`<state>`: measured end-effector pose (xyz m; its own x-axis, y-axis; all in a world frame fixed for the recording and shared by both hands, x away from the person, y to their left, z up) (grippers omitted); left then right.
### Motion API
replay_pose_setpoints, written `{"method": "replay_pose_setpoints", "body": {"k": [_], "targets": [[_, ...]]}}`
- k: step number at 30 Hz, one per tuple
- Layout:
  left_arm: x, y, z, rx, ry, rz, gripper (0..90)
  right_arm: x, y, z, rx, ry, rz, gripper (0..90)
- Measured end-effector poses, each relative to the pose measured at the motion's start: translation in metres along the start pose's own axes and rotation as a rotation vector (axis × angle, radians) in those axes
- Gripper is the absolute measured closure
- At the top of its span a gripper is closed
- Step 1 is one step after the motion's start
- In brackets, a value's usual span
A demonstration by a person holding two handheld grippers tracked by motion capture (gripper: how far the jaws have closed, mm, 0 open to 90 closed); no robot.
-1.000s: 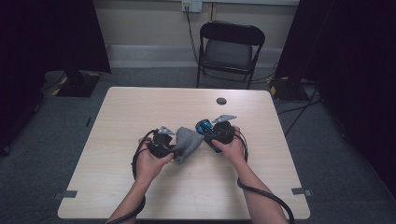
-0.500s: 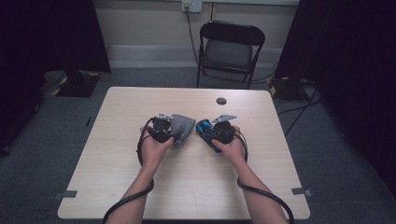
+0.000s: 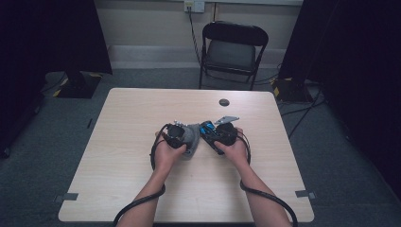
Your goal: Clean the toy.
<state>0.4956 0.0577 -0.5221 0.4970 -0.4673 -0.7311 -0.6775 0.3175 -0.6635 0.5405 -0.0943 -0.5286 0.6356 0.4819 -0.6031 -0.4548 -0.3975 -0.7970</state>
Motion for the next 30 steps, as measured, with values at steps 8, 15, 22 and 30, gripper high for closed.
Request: {"method": "replay_pose_setpoints", "body": {"k": [8,15,22,30], "targets": [[-0.002,0.007,-0.013,0.078,0.019,0.06,70.9,0.0,0.0,0.0,-0.001,0.003,0.001,40.8],[-0.003,0.009,-0.025,0.124,0.032,0.085,70.8,0.0,-0.001,0.001,-0.002,0.005,0.006,40.9],[-0.005,0.012,-0.028,0.144,0.056,0.084,70.8,0.0,-0.001,0.001,0.0,0.005,0.006,40.9],[-0.004,0.013,-0.036,0.158,0.079,0.086,70.8,0.0,-0.001,0.001,0.0,0.006,0.005,40.8]]}}
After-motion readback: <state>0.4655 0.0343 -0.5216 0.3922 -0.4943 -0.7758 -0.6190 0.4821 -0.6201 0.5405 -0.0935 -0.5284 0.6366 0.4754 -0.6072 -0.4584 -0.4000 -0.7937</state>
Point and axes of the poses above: each handheld gripper's, and its own axes: x roughly forward along the jaws, y roughly out of its underside, z roughly to its left, the point moved 7 cm from there along x, roughly forward along the jaws, and after that the axes turned 5 degrees about -z, right-handed, at the moved point
